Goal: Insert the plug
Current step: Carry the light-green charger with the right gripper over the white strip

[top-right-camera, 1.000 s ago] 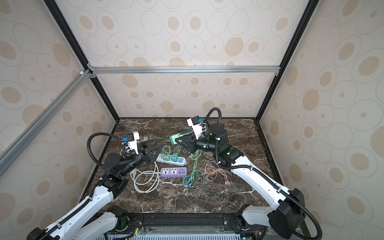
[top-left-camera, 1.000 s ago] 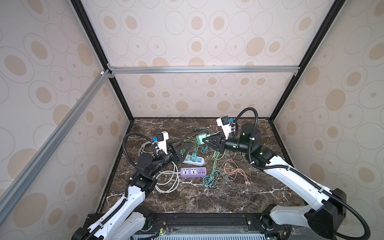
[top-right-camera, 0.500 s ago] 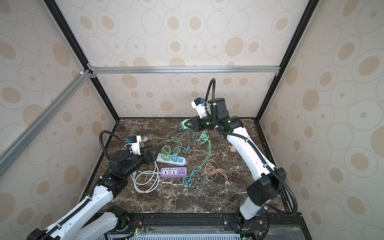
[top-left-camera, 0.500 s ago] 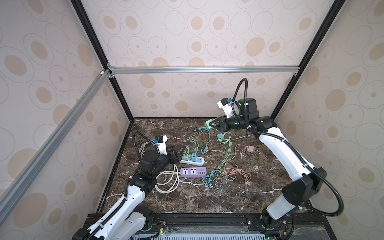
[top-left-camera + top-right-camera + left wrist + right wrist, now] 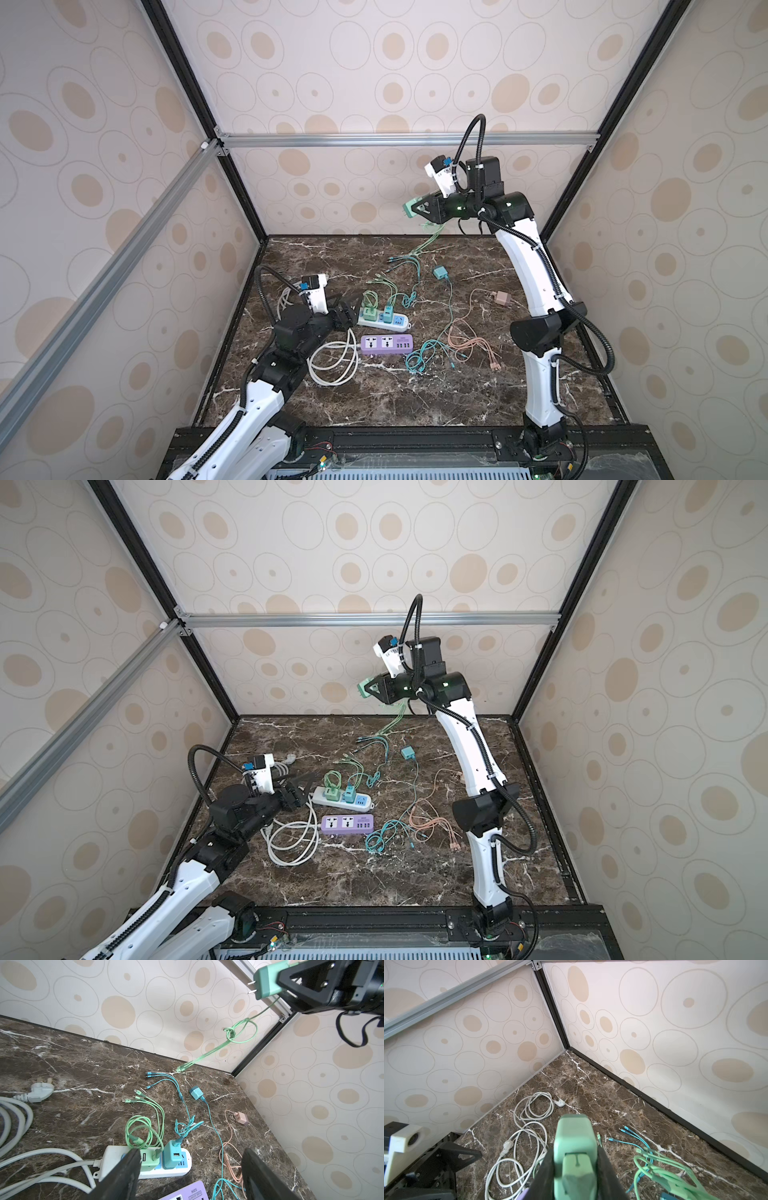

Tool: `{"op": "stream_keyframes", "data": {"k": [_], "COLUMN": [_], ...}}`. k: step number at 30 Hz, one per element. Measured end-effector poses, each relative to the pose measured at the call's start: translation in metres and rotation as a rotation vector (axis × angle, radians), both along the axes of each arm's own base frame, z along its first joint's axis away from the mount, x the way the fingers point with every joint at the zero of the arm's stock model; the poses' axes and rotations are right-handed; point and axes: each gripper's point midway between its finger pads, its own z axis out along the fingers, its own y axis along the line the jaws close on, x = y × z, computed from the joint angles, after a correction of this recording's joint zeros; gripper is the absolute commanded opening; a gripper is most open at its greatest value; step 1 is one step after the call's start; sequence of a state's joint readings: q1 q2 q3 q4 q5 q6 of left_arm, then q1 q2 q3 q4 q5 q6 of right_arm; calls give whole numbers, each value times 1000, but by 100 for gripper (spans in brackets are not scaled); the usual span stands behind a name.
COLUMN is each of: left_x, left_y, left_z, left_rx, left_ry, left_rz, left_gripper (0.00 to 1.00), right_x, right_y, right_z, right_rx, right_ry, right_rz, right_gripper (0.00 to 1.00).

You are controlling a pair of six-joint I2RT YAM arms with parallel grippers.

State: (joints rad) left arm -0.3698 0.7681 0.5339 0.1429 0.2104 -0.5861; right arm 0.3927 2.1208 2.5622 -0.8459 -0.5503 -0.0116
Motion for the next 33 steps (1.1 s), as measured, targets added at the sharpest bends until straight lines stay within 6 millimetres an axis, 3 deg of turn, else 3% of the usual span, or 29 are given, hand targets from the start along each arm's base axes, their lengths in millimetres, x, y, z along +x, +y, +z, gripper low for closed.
{"op": "stream_keyframes", "data": {"k": [3, 6, 10, 13, 17, 22, 27, 33], "left_x": [-2, -2, 2, 8, 15, 24, 35, 45], "left_y": [3, 5, 9, 11, 11, 14, 24, 33], "left_z": [1, -1, -17, -37, -61, -91, -118, -150], "left_rx": [1, 6, 36, 66, 96, 120, 109, 97], "left_ry": [-3, 4, 55, 119, 192, 283, 366, 454], "left_rz": [11, 24, 49, 67, 75, 92, 128, 152], "left_gripper": [76, 77, 77, 76, 75, 74, 70, 69], "right_x": [-1, -11, -47, -79, -100, -107, -112, -131], "right_y": [-1, -4, -14, -17, -15, -15, -15, 5], "right_z": [-43, -108, -201, -236, -234, -217, -229, -237], "right_rx": [-56, -122, -205, -247, -260, -259, -317, -396], "right_ry": [82, 222, 420, 497, 462, 358, 322, 254], "right_rz": [11, 25, 48, 87, 138, 176, 206, 294], "right_gripper": [0, 0, 0, 0, 0, 0, 0, 0]}}
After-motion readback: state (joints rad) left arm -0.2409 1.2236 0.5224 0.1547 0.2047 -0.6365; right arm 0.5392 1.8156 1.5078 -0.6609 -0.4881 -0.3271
